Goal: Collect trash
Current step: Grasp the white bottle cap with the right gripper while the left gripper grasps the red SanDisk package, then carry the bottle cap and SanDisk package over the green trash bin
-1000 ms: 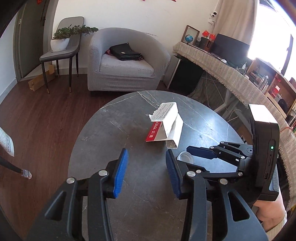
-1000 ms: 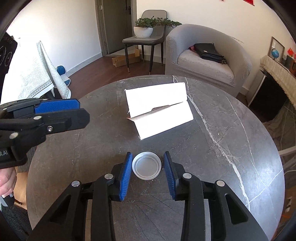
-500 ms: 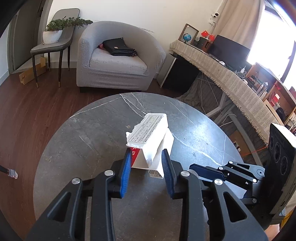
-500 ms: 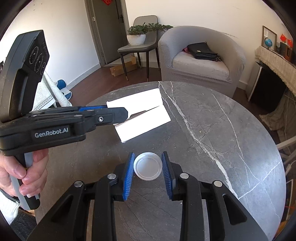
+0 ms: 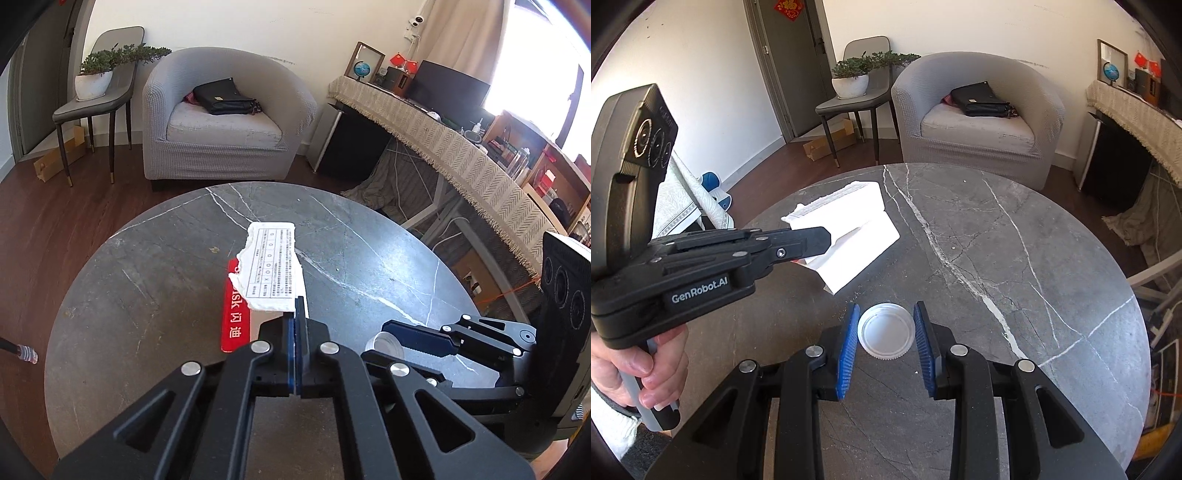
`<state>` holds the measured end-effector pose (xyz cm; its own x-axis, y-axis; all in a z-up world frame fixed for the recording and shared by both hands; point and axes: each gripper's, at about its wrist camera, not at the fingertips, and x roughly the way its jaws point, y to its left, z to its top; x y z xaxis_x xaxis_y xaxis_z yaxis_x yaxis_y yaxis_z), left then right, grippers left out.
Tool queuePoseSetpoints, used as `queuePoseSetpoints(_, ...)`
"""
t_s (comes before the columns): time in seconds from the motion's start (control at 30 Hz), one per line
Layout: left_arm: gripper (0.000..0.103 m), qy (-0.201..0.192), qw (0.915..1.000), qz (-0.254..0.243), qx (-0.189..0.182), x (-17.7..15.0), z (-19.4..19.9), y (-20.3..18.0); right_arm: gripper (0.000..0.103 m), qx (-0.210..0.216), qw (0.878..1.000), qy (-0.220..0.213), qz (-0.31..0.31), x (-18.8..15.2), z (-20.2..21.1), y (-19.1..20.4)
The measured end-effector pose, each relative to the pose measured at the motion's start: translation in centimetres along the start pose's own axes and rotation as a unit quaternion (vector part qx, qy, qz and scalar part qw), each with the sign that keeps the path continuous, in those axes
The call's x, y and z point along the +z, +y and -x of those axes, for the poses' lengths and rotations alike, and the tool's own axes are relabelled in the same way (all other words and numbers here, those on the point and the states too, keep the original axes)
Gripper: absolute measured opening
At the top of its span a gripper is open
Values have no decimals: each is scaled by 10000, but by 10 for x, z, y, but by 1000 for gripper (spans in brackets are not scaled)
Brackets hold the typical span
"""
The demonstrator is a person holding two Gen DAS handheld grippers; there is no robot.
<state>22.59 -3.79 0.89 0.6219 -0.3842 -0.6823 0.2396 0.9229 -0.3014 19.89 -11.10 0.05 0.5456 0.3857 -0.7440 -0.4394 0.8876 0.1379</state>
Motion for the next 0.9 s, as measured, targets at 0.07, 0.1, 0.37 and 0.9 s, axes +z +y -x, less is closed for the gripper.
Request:
queuePoseSetpoints(0.07, 1, 10, 10000, -55, -17, -3, 7, -7, 30, -12, 10000, -13, 13, -2, 5, 0)
queuePoseSetpoints(0.1, 1, 0, 10000, -97, 1, -6, 11, -11, 30, -9, 10000, -20, 22, -3, 7, 0)
queuePoseSetpoints(0.37, 1, -43, 9997, -218, 138, -28, 43, -29, 30, 58, 9999, -123, -35, -13, 24, 1)
queuePoseSetpoints(0.9, 1, -103, 9985, -7, 535, -77, 111, 1, 30, 321, 9982, -216, 462, -14, 33, 66)
